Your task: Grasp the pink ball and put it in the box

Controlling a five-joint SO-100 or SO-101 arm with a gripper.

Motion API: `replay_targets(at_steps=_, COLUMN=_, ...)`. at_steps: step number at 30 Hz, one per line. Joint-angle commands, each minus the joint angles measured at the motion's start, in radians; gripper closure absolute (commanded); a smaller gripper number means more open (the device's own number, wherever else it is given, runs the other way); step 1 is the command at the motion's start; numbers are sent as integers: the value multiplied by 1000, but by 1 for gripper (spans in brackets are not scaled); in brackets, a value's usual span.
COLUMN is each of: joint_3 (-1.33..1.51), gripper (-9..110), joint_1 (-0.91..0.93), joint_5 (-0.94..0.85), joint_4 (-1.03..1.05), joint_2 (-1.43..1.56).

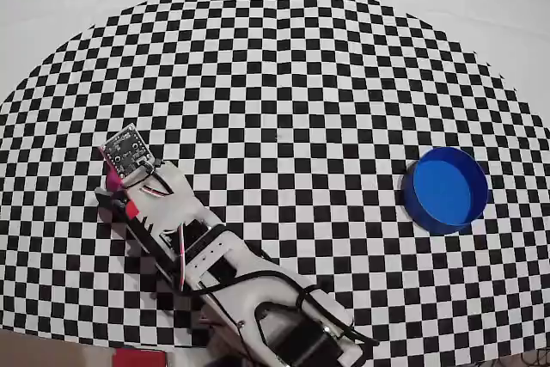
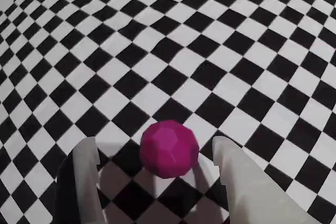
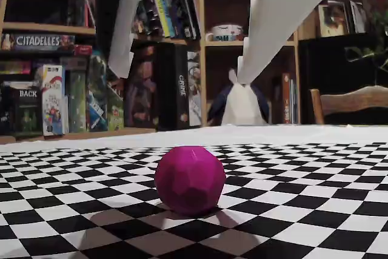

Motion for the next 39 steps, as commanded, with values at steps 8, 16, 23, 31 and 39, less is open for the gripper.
replay_targets(at_steps=8, joint_3=-98, gripper=77, joint_1=5, joint_5=-9, joint_4=-14, joint_2=-54)
replay_targets(at_steps=16, joint_3=-117, gripper=77, joint_1=15, joint_5=-11, joint_4=-20, joint_2=-92)
replay_targets(at_steps=23, joint_3=-120, gripper=77, joint_1=35, joint_5=-15, joint_4=-34, joint_2=-115)
replay_targets(at_steps=31, joint_3=-120, gripper=77, joint_1=49, joint_5=-18, joint_4=-38, joint_2=-129)
replay_targets(at_steps=39, joint_3=-124, gripper=77, joint_1=49, joint_5=-20, joint_4=-58, joint_2=-167)
